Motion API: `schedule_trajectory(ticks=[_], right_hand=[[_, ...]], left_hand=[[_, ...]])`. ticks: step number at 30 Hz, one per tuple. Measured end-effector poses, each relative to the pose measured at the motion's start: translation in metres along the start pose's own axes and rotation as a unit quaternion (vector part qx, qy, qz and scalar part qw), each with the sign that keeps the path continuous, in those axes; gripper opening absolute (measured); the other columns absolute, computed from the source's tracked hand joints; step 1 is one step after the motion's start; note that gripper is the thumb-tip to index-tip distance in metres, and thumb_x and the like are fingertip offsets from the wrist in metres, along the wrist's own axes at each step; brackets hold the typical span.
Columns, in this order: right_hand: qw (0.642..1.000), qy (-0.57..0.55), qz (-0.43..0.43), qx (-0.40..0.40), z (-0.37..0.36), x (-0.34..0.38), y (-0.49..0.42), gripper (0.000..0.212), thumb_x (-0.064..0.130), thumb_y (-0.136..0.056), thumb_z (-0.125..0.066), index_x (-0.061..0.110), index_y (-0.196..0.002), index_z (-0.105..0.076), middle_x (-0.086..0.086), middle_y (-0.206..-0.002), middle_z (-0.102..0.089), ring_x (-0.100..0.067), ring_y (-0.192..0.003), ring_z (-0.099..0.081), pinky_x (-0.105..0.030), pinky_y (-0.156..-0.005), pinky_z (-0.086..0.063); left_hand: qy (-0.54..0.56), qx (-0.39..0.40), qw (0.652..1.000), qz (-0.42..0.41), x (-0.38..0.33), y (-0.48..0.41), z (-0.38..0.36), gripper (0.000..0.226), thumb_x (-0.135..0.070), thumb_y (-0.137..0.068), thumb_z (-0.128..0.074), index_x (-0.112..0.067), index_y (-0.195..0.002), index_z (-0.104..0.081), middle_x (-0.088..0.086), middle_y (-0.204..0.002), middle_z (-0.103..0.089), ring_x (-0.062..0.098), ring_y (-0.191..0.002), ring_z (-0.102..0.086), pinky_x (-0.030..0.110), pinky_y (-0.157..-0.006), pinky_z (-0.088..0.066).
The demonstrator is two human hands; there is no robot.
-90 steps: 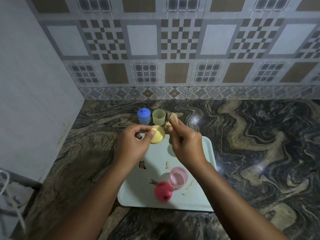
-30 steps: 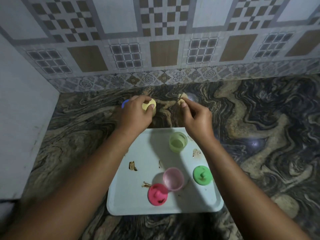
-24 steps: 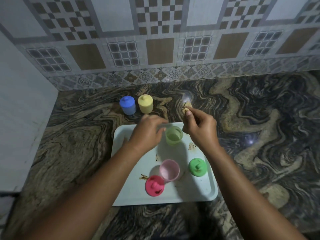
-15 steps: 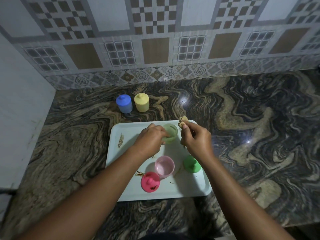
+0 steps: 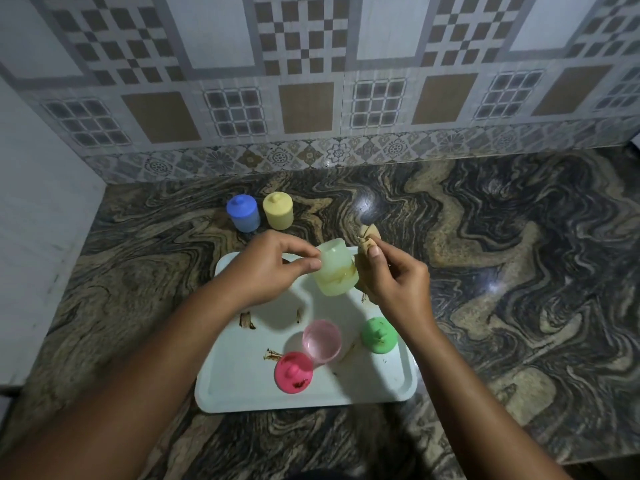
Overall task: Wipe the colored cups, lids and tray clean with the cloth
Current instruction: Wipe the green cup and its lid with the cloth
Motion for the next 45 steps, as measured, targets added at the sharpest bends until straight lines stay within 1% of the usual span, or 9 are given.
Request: schedule_trajectory(ticks=[5,7,11,16,24,30,36,41,45], right_hand=[[0.994,-0.086,0.033,0.065,-0.024,0.053,0.028,0.027,0.012,-0.101,-0.058,0.017,-0.125,-0.068,0.013,-0.109,-0.076,-0.002,-0.081,-0.066,-0.025,-0.054,-0.055],[0.988,-0.117,0.044,0.093,-0.032,0.067,0.044,0.037,0.012,-0.094,-0.066,0.013,-0.131,-0.063,0.010,-0.110,-0.076,0.005,-0.082,-0.065,-0.020,-0.061,-0.056],[0.985,-0.084,0.089,0.118,-0.042,0.087,0.068,0.086,0.018,-0.062,-0.093,0.018,-0.140,-0.056,0.001,-0.127,-0.070,-0.014,-0.109,-0.068,-0.041,-0.094,-0.057],[0.984,-0.122,0.077,0.108,-0.049,0.109,0.080,0.077,-0.004,-0.064,-0.091,0.013,-0.134,-0.064,-0.019,-0.080,-0.074,-0.018,-0.068,-0.062,-0.036,-0.067,-0.061],[0.980,-0.116,0.077,0.144,-0.064,0.122,0.097,0.083,-0.002,-0.064,-0.090,0.015,-0.139,-0.058,0.002,-0.126,-0.071,-0.019,-0.110,-0.070,-0.045,-0.087,-0.061],[0.977,-0.131,0.042,0.165,-0.073,0.120,0.102,0.070,-0.005,-0.069,-0.088,0.021,-0.131,-0.067,-0.027,-0.094,-0.073,-0.025,-0.077,-0.066,-0.067,-0.070,-0.057],[0.984,-0.077,0.133,0.085,-0.066,0.126,0.102,0.084,0.016,-0.060,-0.092,0.013,-0.137,-0.058,0.005,-0.123,-0.072,-0.010,-0.105,-0.070,-0.039,-0.087,-0.061],[0.980,-0.089,0.150,0.092,-0.065,0.124,0.096,0.080,-0.004,-0.063,-0.090,0.018,-0.134,-0.060,-0.003,-0.110,-0.077,-0.005,-0.086,-0.070,-0.034,-0.078,-0.062],[0.946,0.086,0.313,0.024,-0.062,0.142,0.104,0.076,0.019,-0.067,-0.091,0.004,-0.135,-0.060,-0.011,-0.118,-0.074,0.004,-0.094,-0.068,-0.025,-0.079,-0.060]], left_hand=[[0.097,-0.089,0.991,-0.041,-0.034,0.024,0.039,0.020,-0.018,-0.085,-0.076,-0.038,-0.084,-0.072,-0.022,-0.077,-0.074,-0.001,-0.072,-0.068,0.022,-0.070,-0.058],[0.118,-0.122,0.984,-0.053,-0.041,0.033,0.052,0.018,-0.018,-0.084,-0.076,-0.035,-0.083,-0.073,-0.014,-0.081,-0.076,0.004,-0.073,-0.070,0.025,-0.063,-0.059],[0.169,-0.168,0.968,-0.080,-0.053,0.058,0.076,0.013,-0.038,-0.076,-0.074,-0.031,-0.087,-0.076,-0.007,-0.087,-0.077,0.009,-0.079,-0.073,0.025,-0.060,-0.057],[0.167,-0.158,0.967,-0.110,-0.063,0.083,0.097,0.011,-0.034,-0.078,-0.071,-0.032,-0.088,-0.076,-0.014,-0.090,-0.077,0.006,-0.084,-0.073,0.026,-0.074,-0.059],[0.127,-0.204,0.965,-0.107,-0.063,0.102,0.111,0.004,-0.030,-0.081,-0.073,-0.034,-0.082,-0.074,-0.012,-0.085,-0.075,0.008,-0.080,-0.071,0.022,-0.067,-0.058],[0.138,-0.183,0.968,-0.101,-0.066,0.105,0.111,0.009,-0.035,-0.076,-0.071,-0.034,-0.084,-0.076,-0.019,-0.088,-0.075,0.001,-0.086,-0.071,0.015,-0.070,-0.056],[0.091,-0.190,0.973,-0.097,-0.071,0.103,0.111,0.010,-0.031,-0.082,-0.074,-0.030,-0.091,-0.078,-0.020,-0.091,-0.075,-0.003,-0.089,-0.069,0.015,-0.074,-0.056],[0.137,-0.147,0.975,-0.095,-0.070,0.102,0.109,0.023,-0.036,-0.082,-0.067,-0.035,-0.103,-0.076,-0.019,-0.097,-0.076,0.001,-0.077,-0.071,0.020,-0.066,-0.057],[0.075,-0.192,0.974,-0.096,-0.068,0.101,0.113,0.009,-0.032,-0.083,-0.072,-0.041,-0.083,-0.071,-0.022,-0.086,-0.073,-0.002,-0.079,-0.067,0.017,-0.070,-0.053]])
Point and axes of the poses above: each hand's wrist, its own y-axis away from the middle knuckle, its own z-axis out of the back of the hand, x = y × z, the point moved 7 cm from there along -y, towards the middle knuckle
